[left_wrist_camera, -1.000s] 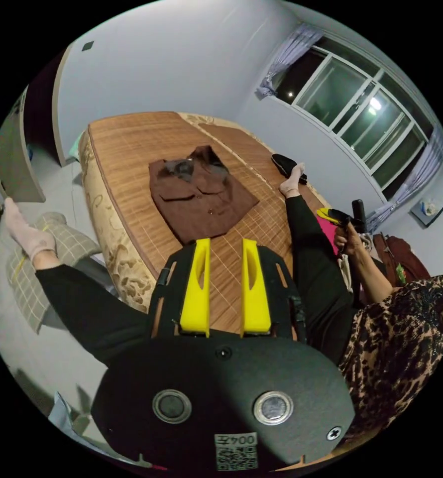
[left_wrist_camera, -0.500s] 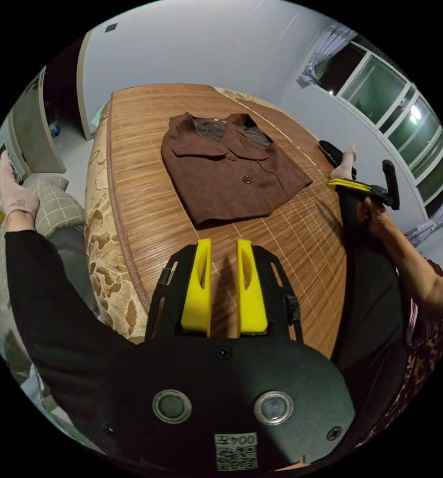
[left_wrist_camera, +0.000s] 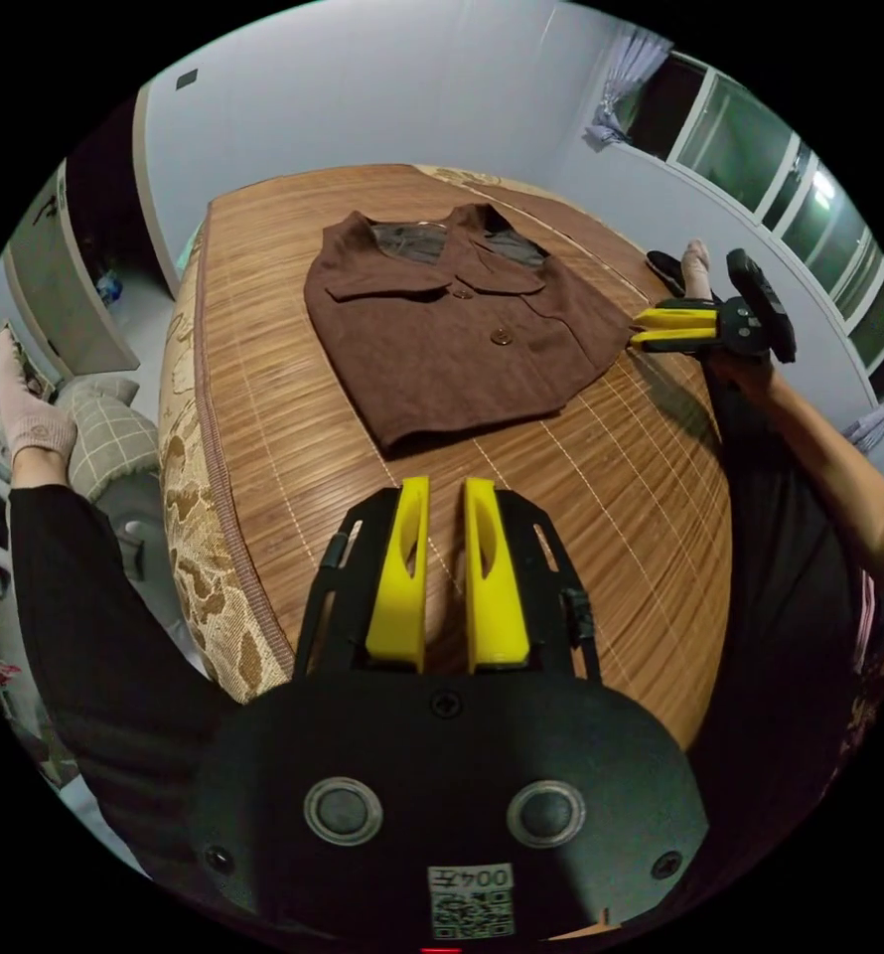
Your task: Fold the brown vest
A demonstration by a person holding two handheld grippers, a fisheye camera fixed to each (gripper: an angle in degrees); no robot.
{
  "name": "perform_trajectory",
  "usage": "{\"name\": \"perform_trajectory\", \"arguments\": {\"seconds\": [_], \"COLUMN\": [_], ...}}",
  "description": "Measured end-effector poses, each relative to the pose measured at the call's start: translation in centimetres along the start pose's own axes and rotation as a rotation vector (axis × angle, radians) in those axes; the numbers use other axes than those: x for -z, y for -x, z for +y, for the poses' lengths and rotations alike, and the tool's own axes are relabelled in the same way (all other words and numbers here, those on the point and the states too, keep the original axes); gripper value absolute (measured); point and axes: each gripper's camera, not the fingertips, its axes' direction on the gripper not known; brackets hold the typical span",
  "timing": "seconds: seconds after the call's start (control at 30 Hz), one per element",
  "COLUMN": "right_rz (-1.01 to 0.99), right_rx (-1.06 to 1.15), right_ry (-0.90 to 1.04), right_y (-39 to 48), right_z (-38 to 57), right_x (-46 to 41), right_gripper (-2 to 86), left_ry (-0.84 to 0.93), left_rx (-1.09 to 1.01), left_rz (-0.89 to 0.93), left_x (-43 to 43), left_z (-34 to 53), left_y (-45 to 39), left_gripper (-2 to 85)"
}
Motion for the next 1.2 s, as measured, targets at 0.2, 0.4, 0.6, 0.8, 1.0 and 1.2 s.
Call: {"name": "perform_trajectory", "arguments": {"seconds": [0.2,0.4,0.6,0.8,1.0,1.2], "right_rz": [-0.26,-0.803,-1.021,-0.984,-0.984,-0.894], "right_rx": [-0.172,-0.876,-1.283,-1.289,-1.292,-1.202], "right_ry": [-0.251,-0.531,-0.636,-0.59,-0.578,-0.541], "right_y": [-6.1,-19.7,-24.7,-27.9,-30.4,-32.3], "right_z": [0.5,10.0,16.6,17.4,18.2,17.4], "right_x": [1.3,-4.4,-10.8,-12.5,-14.1,-14.2], "right_gripper": [1.8,0.9,0.8,0.7,0.7,0.9], "left_ry": [-0.017,-0.01,0.012,-0.003,-0.011,-0.13], "left_rx": [0.045,-0.013,-0.072,-0.064,-0.039,0.013], "left_rz": [0.032,-0.034,-0.082,-0.165,-0.257,-0.248], "left_x": [-1.1,-2.2,-3.6,-5.6,-6.7,-5.2], "left_z": [-0.8,-1.6,-3.1,-5.3,-6.9,-7.3], "left_y": [1.0,-0.1,-2.1,-4.2,-5.0,-4.0], "left_gripper": [5.8,7.2,10.7,11.5,9.5,3.4]}}
